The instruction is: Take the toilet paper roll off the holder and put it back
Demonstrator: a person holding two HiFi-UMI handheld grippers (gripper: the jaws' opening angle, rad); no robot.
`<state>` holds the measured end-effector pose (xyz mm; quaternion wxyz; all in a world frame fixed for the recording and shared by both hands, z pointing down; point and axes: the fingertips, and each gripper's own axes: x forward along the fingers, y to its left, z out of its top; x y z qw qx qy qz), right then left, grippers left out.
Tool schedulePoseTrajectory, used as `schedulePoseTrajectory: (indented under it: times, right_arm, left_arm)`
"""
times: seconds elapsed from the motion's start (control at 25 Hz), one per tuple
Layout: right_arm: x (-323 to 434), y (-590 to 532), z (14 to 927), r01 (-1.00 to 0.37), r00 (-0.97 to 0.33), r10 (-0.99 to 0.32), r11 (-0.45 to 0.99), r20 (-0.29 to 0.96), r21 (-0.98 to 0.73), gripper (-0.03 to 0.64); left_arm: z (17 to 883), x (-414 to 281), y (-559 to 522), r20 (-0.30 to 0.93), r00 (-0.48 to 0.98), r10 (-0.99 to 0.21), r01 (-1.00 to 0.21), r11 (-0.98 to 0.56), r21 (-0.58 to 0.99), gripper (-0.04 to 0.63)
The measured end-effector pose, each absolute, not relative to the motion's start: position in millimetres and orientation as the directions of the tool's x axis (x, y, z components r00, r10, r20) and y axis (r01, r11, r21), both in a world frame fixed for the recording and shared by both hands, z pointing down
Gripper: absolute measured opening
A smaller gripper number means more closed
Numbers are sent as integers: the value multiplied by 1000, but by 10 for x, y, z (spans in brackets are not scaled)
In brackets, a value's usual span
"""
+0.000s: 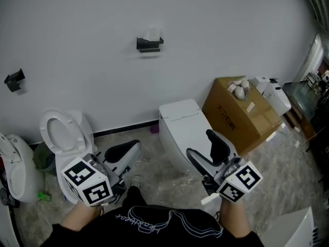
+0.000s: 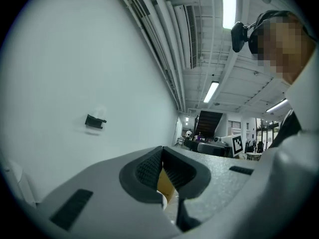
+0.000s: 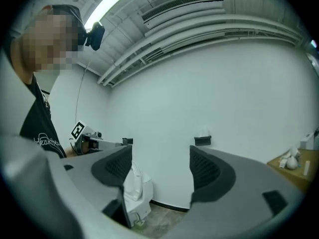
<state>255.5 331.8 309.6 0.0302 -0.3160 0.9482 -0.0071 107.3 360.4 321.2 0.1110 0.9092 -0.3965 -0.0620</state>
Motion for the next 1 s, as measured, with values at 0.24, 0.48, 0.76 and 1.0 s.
schedulePoseTrajectory:
  times: [0.24,0.48,0.76,1.0]
  right_arm:
    - [2274,2464,3261,-605,-795,-607,793,-5,-69,364]
    - [1928,1461,3326,-627,-776,-630,769,18,-129,377]
    - [1355,391,3379,-637,-769,-636,758,56,-139,390]
    - [953,-216,3330,-642,-765,-642,757,45,-118,394]
  left_arm:
    - [3336,792,2674,-2,686,-728,-697,-657,288,6]
    - [3460,393,1646,46,692,-720,-690,-641,336,6]
    - [3537,-188,571,67,690,-720,-690,-628,359,6]
    - [3597,-529,-10,77,709,-701,-676,-645,355,6]
